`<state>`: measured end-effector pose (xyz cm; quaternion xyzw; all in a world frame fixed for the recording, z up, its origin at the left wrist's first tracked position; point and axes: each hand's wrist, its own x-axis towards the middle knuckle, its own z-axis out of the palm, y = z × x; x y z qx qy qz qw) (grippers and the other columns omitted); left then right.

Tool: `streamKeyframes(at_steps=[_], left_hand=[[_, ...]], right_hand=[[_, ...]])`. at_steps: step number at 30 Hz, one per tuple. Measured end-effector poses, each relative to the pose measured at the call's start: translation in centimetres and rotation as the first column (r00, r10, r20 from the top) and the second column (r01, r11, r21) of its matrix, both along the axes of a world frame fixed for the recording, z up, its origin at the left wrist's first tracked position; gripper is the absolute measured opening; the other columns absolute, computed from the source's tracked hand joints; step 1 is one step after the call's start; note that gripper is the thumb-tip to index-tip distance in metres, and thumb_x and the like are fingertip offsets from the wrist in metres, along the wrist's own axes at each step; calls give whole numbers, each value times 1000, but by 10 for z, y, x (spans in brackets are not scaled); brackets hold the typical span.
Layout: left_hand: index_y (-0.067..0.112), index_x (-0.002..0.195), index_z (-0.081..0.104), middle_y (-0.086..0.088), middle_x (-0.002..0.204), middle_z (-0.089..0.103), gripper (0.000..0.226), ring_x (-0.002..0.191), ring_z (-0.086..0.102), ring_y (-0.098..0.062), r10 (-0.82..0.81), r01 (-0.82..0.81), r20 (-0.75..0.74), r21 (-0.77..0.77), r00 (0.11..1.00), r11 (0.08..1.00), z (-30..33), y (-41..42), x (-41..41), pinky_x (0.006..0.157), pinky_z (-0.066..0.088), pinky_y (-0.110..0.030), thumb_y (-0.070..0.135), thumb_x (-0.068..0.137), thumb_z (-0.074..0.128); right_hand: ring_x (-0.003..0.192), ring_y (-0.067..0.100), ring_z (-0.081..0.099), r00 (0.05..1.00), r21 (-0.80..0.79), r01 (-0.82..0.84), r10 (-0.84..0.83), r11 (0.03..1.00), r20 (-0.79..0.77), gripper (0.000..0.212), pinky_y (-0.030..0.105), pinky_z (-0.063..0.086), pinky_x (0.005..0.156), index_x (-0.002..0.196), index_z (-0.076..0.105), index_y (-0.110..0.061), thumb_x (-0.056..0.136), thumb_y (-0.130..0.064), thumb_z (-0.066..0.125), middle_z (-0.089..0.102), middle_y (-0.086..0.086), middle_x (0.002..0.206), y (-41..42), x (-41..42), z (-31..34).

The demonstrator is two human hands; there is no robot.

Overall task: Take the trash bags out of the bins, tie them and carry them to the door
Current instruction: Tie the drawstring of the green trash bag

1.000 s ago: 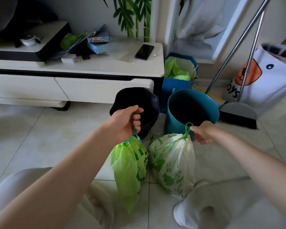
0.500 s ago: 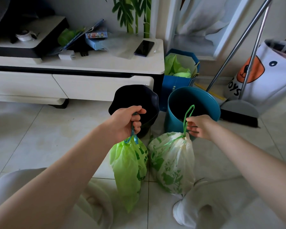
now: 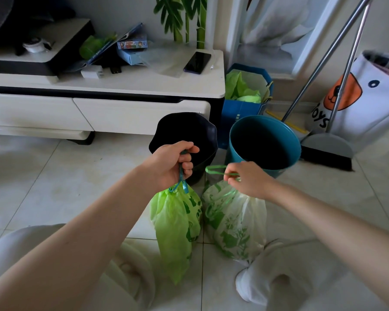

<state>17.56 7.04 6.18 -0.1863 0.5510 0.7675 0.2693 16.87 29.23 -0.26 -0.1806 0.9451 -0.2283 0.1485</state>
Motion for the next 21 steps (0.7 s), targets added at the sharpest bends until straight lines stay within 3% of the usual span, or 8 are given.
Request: streamKeyframes(at_steps=[3,6,8,11,16,19,21], left_hand=[[12,78,56,6,44,30,25,41,34,-8,-7,7,-4,3,1000,1000,0,0,1,44,33,-19,24,97,47],[12,78,57,7,44,30,25,42,34,-8,-25,25,-5,0,1000,1000,1,-1,2,43,34,-18,24,98,47],[12,79,57,7,44,29,25,41,34,-8,-35,35,-8,-5,999,999,2,-1,1,43,33,-18,24,98,47],[12,80,57,7,44,29,24,41,34,-8,-55,55,-19,-20,998,998,5,-1,-1,43,33,-19,24,98,46],[11,81,56,7,45,28,23,41,33,-8,-69,69,-28,-33,997,997,11,-3,1,44,32,-20,23,98,46],[11,82,57,6,47,27,21,42,32,-9,-114,110,-63,-56,992,992,13,1,3,47,29,-22,21,97,47],[8,84,60,3,52,26,18,45,30,-12,-154,132,-156,-142,976,981,13,5,6,48,28,-24,18,96,50]], right_hand=[[94,18,51,974,234,-154,188,960,-130,14,35,48,78,95,64,-17,89,-27,56,64,-1,92,4,5,-23],[99,21,50,952,435,-237,298,869,-75,28,35,43,81,105,63,-18,86,-38,62,64,-1,97,7,5,-34],[99,21,49,949,460,-243,308,854,-71,24,35,39,79,102,64,-19,84,-35,63,64,-2,94,5,5,-34],[89,18,44,954,432,-245,296,868,-53,15,33,34,73,93,67,-18,85,-30,63,59,-3,79,4,4,-28],[87,21,46,959,453,-269,282,850,41,25,39,45,74,78,64,-9,90,-30,58,63,7,77,5,5,-24],[81,19,51,984,242,-172,158,955,78,27,37,46,75,85,60,-8,94,-32,51,64,6,82,3,12,-23],[68,10,57,990,35,-9,4,999,141,23,32,46,66,86,58,-13,95,-32,49,65,2,80,5,17,-19]])
